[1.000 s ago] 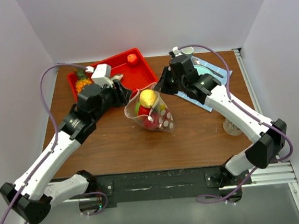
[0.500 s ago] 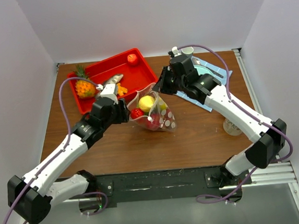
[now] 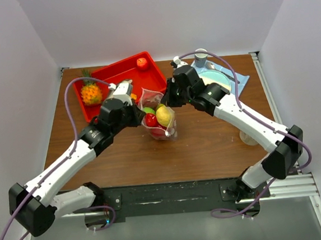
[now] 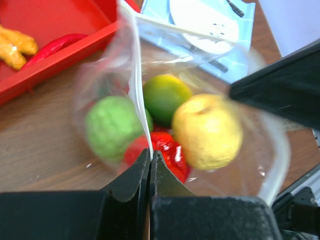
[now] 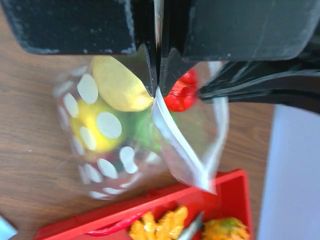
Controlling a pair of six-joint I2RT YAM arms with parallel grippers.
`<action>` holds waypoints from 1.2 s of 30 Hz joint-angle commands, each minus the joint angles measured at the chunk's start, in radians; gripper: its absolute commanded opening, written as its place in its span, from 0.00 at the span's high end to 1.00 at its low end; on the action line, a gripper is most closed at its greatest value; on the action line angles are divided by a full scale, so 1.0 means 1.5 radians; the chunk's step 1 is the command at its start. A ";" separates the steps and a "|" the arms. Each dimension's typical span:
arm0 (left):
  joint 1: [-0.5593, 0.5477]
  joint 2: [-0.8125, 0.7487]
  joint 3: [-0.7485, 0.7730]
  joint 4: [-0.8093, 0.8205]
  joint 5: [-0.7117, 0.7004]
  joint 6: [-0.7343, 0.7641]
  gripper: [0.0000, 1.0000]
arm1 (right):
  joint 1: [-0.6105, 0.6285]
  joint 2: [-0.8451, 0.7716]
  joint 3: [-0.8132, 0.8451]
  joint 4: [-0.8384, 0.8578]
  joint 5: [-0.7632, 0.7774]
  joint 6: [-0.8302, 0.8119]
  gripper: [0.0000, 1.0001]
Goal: Place the food in the zip-top bag and seal the zipper
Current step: Adjust the zipper food storage bag at the center of the board.
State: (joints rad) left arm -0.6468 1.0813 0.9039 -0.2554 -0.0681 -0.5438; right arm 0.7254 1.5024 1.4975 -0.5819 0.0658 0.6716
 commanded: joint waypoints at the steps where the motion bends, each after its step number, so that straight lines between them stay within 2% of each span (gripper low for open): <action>1: -0.035 0.052 0.141 0.034 0.000 -0.013 1.00 | 0.000 0.037 0.050 -0.032 0.073 -0.056 1.00; 5: -0.038 0.093 0.189 -0.003 -0.038 -0.006 1.00 | 0.001 0.058 0.080 -0.056 0.086 -0.072 1.00; 12: -0.038 0.055 0.106 0.021 -0.062 -0.040 1.00 | -0.003 0.058 0.104 -0.072 0.112 -0.094 1.00; 19: -0.038 0.013 0.087 0.018 -0.053 -0.054 1.00 | -0.003 0.065 0.125 -0.073 0.099 -0.098 1.00; 25: -0.038 0.014 0.067 0.068 0.020 -0.041 1.00 | -0.003 0.029 0.113 -0.077 0.100 -0.100 1.00; 28: -0.038 0.009 0.069 0.087 0.028 -0.025 0.91 | -0.003 -0.003 0.084 -0.076 0.112 -0.104 1.00; 29: -0.038 0.007 0.073 0.094 0.031 -0.018 0.77 | -0.003 -0.023 0.078 -0.075 0.112 -0.105 1.00; 31: -0.038 0.002 0.083 0.105 0.030 -0.010 0.59 | -0.003 -0.039 0.062 -0.080 0.109 -0.106 1.00; 32: -0.038 0.001 0.094 0.107 0.022 0.001 0.43 | -0.003 -0.056 0.059 -0.086 0.109 -0.105 1.00; 34: -0.037 -0.001 0.108 0.112 0.001 0.012 0.28 | -0.003 -0.072 0.057 -0.092 0.111 -0.107 1.00; 36: -0.032 0.000 0.132 0.121 -0.041 0.025 0.23 | -0.003 -0.087 0.060 -0.107 0.122 -0.111 1.00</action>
State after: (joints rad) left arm -0.7013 1.1084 1.0107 -0.1783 -0.0582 -0.5556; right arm 0.7197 1.4437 1.5791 -0.7498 0.2184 0.5262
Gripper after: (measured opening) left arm 0.727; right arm 0.012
